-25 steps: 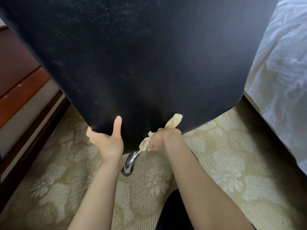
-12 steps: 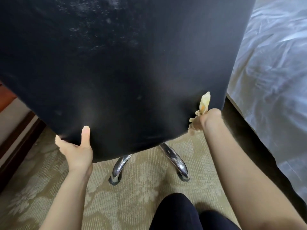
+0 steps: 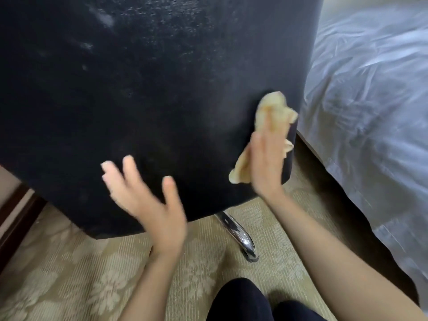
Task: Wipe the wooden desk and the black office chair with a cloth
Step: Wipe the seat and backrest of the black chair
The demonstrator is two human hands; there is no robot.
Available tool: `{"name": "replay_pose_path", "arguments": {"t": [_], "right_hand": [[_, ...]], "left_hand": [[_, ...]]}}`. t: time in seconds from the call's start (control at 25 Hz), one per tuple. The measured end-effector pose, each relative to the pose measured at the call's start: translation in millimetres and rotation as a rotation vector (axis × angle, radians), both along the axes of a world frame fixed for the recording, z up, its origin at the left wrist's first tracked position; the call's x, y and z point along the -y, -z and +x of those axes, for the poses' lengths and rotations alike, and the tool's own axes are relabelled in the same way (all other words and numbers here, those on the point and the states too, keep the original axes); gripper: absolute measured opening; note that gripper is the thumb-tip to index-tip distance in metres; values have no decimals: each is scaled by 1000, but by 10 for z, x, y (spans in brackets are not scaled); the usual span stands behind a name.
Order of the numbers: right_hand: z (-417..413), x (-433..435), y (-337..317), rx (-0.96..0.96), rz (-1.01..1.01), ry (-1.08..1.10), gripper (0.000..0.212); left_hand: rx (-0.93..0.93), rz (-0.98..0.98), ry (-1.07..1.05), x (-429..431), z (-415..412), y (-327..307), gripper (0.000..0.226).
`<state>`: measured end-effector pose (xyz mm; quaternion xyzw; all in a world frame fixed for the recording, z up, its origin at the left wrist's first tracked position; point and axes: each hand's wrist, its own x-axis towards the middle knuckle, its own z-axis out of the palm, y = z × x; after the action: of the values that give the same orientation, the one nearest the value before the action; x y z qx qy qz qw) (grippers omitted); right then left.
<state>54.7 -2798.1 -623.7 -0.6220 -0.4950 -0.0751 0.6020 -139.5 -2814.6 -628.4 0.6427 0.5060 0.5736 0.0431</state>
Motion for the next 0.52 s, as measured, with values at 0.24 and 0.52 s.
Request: {"name": "replay_pose_path", "arguments": {"t": [0.24, 0.52], "right_hand": [[-327, 148, 592, 737, -147, -127, 46], [544, 435, 1143, 865, -388, -252, 32]], "left_hand": [[-442, -36, 202, 93, 673, -264, 67], [-307, -183, 217, -99, 791, -180, 69]]}}
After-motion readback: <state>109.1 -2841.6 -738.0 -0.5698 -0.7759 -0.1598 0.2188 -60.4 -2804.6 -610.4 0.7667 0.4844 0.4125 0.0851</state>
